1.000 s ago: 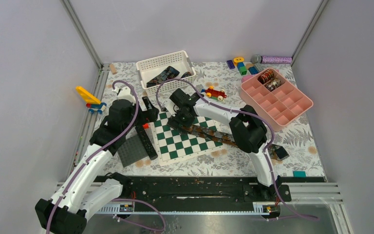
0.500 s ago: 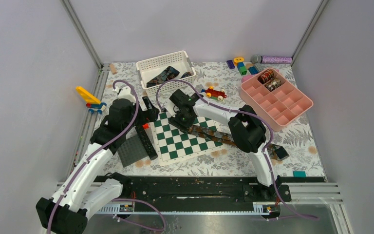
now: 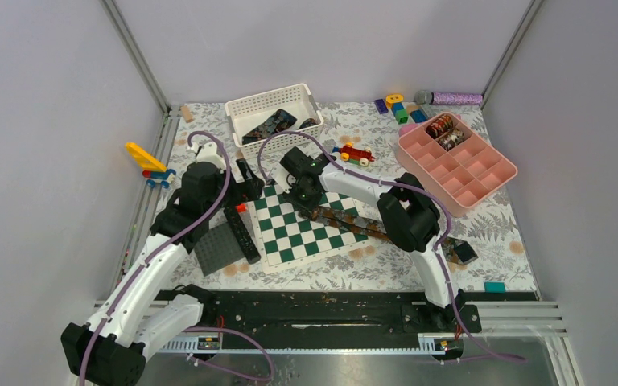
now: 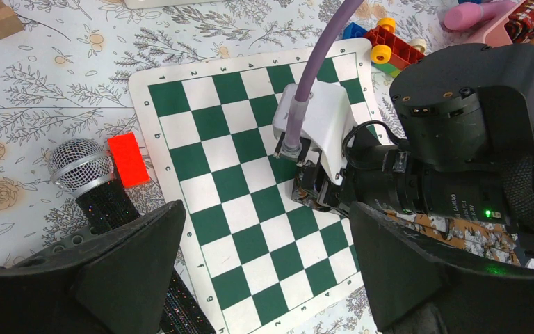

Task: Roll the ties
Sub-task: Roll the tie at the center of the board.

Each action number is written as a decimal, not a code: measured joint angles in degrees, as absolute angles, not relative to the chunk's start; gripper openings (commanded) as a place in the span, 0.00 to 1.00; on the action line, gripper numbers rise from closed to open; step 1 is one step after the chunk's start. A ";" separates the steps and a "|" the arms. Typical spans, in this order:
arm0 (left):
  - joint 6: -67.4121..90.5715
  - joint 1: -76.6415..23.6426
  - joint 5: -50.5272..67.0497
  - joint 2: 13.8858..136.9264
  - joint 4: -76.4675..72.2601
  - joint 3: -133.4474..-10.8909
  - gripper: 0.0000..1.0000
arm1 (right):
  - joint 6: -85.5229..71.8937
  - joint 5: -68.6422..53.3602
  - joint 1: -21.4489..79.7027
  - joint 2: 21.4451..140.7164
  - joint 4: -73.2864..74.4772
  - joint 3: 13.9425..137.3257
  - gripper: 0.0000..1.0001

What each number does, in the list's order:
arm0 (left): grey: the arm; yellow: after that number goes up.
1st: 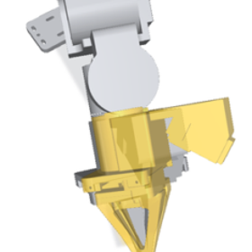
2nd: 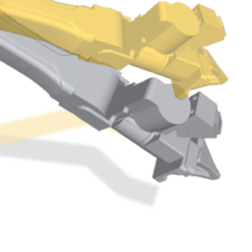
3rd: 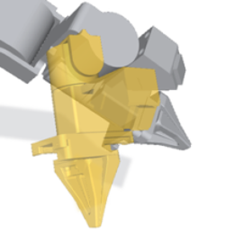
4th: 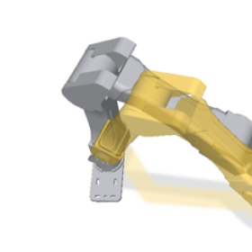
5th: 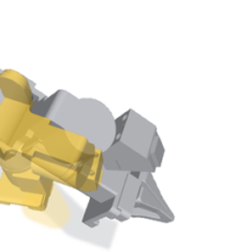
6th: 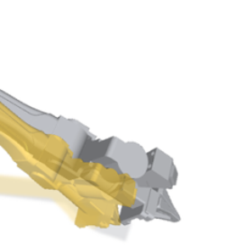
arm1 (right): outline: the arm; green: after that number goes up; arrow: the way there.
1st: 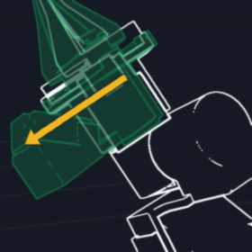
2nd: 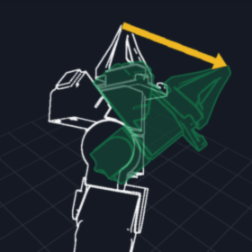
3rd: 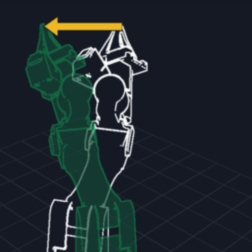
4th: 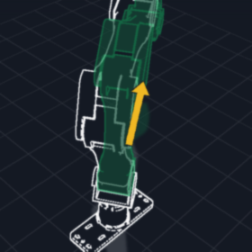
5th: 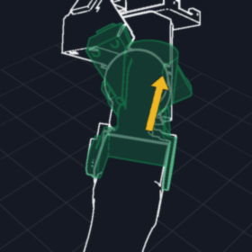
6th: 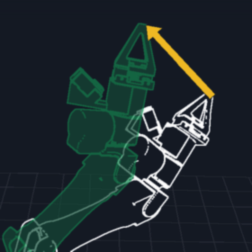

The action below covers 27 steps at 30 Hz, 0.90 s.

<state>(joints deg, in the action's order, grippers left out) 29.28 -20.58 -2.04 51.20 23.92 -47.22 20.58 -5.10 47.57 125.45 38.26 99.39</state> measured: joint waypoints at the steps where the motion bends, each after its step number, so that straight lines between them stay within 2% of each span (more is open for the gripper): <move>1: 29.30 -20.53 -2.04 51.20 23.90 -47.22 0.92 | 20.64 -5.10 47.57 125.45 38.24 99.39 0.27; 3: 29.45 -20.45 -2.00 51.20 23.90 -47.22 0.92 | 20.67 -5.10 47.57 125.45 38.24 99.39 0.36; 7: 29.63 -20.34 -1.89 51.20 23.90 -47.22 0.92 | 20.67 -5.06 47.57 125.45 38.24 99.39 0.67; 9: 29.63 -20.29 -1.87 51.20 23.90 -47.22 0.92 | 20.71 -4.99 47.57 125.45 38.24 99.39 0.75; 12: 29.65 -20.21 -1.87 51.20 23.90 -47.22 0.92 | 20.58 -4.99 47.57 125.45 38.24 99.39 0.82; 17: 29.65 -20.01 -1.83 51.20 23.92 -47.22 0.93 | 19.29 -5.41 47.57 124.86 38.19 99.37 0.89; 21: 29.67 -19.70 -1.85 51.20 23.90 -47.22 0.94 | 14.96 -6.04 47.51 120.18 36.42 98.19 0.88; 24: 29.89 -19.49 -1.76 51.59 23.70 -47.22 0.93 | 7.79 -5.56 47.03 113.54 33.93 97.08 0.83; 27: 30.33 -19.44 -0.71 52.62 22.37 -47.20 0.93 | -2.26 -5.06 45.01 107.04 30.24 95.02 0.73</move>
<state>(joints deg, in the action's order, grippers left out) 30.33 -19.44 -0.71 52.62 22.37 -47.20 -2.26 -5.06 45.01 107.04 30.24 95.02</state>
